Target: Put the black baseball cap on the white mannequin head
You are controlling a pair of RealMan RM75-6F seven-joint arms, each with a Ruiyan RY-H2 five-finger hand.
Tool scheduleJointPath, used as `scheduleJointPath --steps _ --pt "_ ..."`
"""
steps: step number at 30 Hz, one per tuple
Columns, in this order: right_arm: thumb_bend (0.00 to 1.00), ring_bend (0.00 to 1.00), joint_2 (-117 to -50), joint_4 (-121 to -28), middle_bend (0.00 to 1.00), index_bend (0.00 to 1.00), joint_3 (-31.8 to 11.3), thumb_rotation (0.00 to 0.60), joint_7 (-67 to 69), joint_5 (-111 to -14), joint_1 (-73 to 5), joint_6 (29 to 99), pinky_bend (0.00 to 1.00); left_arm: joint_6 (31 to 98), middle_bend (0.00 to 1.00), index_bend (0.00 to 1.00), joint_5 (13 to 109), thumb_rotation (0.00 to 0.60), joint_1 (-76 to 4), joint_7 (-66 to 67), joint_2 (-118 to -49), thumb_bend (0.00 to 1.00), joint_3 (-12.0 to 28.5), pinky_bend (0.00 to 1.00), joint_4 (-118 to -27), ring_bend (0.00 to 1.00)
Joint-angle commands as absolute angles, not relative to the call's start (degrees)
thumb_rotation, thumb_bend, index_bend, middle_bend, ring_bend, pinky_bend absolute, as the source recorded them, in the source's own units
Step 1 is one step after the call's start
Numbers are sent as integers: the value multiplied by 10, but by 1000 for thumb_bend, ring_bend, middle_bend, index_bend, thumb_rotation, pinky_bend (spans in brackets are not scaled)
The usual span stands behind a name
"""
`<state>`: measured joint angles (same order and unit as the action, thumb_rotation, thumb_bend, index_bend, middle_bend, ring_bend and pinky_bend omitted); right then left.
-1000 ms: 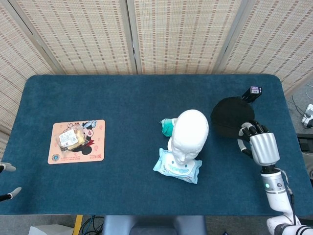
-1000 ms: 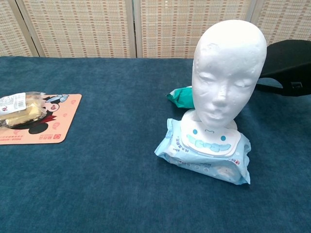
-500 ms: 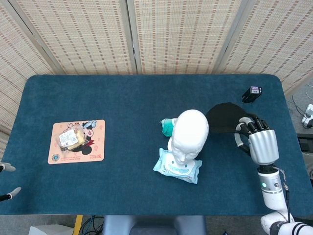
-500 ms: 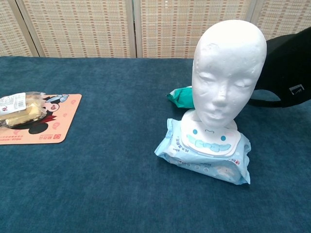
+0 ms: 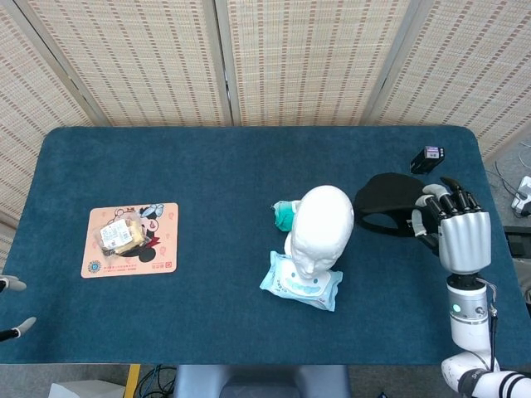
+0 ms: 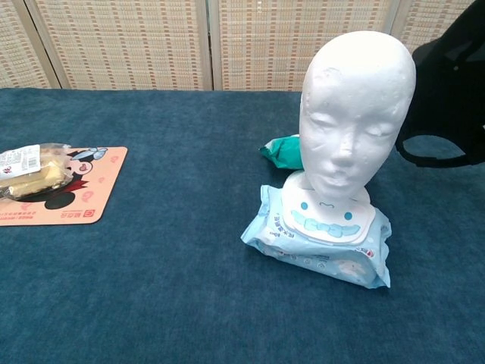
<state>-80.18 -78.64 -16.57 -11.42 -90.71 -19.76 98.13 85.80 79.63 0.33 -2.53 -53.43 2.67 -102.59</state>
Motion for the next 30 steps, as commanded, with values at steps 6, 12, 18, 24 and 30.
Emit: scheduleJointPath --steps 6,12,18,24,30 --pt "592 251 -780 -828 429 596 -195 600 -148 -903 -210 987 447 856 323 403 794 600 2 -26 -536 90 28 413 -1023 198" --pt "592 251 -768 -839 431 596 -221 600 -180 -883 -230 967 447 861 323 403 798 600 4 -29 -534 90 27 413 -1025 198" --pt "592 251 -767 -834 431 596 -244 600 -202 -853 -259 934 447 863 323 403 800 600 6 -30 -532 90 27 413 -1028 198" --pt "592 251 -782 -813 431 596 -258 600 -225 -828 -296 898 447 865 323 403 799 600 7 -34 -533 90 28 413 -1024 198" --pt "592 251 -803 -798 431 596 -254 600 -245 -829 -331 875 447 870 323 403 799 600 11 -36 -527 90 27 413 -1028 198"
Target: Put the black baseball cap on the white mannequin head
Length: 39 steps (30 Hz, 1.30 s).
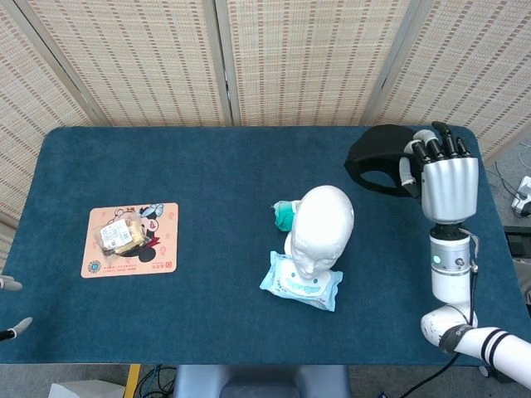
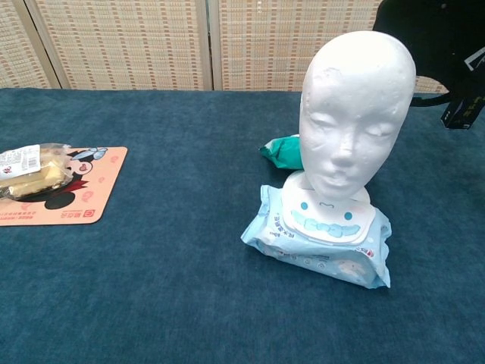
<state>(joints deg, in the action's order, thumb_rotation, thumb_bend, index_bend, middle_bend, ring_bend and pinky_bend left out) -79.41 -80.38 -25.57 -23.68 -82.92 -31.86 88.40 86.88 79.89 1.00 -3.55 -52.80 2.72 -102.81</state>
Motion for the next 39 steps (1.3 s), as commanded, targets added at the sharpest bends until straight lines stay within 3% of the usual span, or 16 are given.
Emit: scheduleJointPath --steps 1,22,39 --pt "592 251 -807 -796 431 596 -253 600 -248 -830 -336 871 447 870 323 403 799 600 11 -37 -527 90 28 413 -1028 198" --pt "591 251 -855 -830 431 596 -211 600 -335 -877 -401 851 447 877 323 403 799 600 16 -46 -521 90 29 413 -1030 198" --pt "592 251 -804 -955 431 596 -156 600 -406 -984 -356 906 447 877 323 403 802 600 17 -43 -522 90 28 413 -1029 198"
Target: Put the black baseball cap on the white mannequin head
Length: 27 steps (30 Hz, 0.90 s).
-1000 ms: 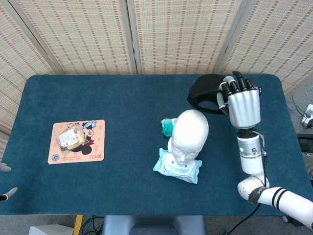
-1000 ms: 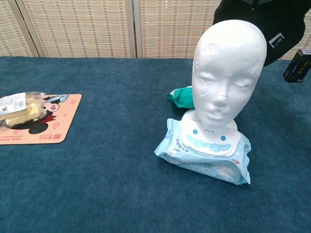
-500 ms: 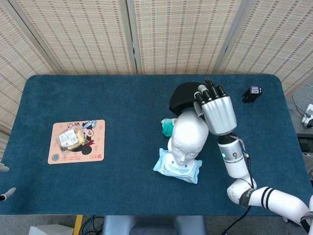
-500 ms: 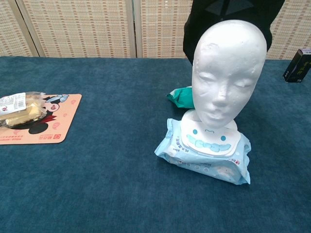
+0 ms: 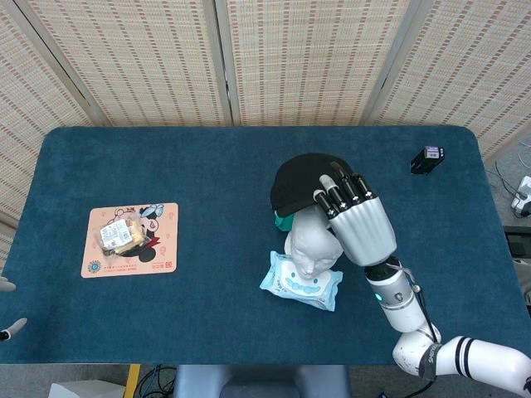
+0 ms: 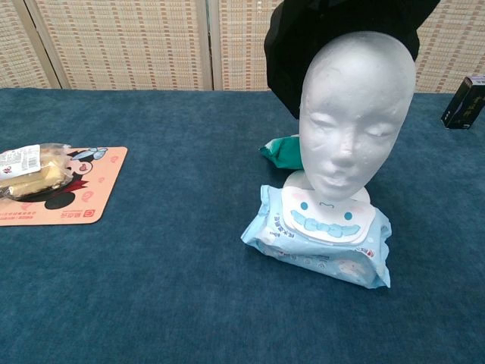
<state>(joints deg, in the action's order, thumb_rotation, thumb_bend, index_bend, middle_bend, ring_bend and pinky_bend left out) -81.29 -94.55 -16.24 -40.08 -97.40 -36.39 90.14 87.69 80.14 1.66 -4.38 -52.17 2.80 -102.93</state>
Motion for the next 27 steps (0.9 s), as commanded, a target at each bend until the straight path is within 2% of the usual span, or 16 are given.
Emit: scheduleJointPath --steps 1,17,27 --pt "592 251 -800 -957 431 596 -153 600 -409 -991 -353 908 447 877 323 403 803 600 17 -41 -522 90 27 413 -1031 198" --pt "592 251 -795 -964 438 596 -126 600 -452 -1058 -340 886 447 868 323 403 798 600 14 -35 -523 90 26 413 -1033 198" --pt "592 251 -799 -966 439 597 -108 600 -488 -1122 -321 897 447 869 323 403 797 600 14 -37 -522 90 28 413 -1032 198"
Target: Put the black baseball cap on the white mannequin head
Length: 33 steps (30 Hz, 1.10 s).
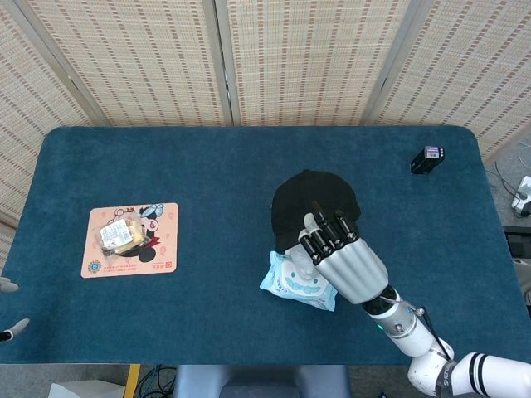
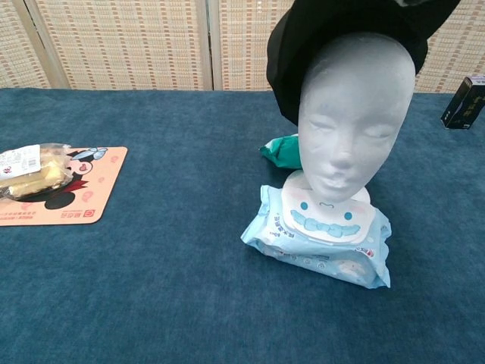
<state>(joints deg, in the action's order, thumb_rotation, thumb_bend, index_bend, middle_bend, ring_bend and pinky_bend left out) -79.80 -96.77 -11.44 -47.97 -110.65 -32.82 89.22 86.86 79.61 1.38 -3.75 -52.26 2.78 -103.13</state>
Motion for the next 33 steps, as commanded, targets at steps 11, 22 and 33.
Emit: scheduleJointPath --steps 11,22,33 --pt "592 251 -799 -947 442 596 -99 600 -495 -1151 -304 891 447 867 323 403 797 600 13 -35 -525 90 27 413 -1029 198" --pt "592 251 -802 -947 442 596 -74 600 -500 -1189 -284 887 447 867 323 403 796 600 14 -35 -524 90 27 413 -1030 198" --pt "592 251 -801 -939 442 597 -61 600 -492 -1204 -264 880 447 867 323 403 797 600 13 -29 -528 90 27 413 -1030 198"
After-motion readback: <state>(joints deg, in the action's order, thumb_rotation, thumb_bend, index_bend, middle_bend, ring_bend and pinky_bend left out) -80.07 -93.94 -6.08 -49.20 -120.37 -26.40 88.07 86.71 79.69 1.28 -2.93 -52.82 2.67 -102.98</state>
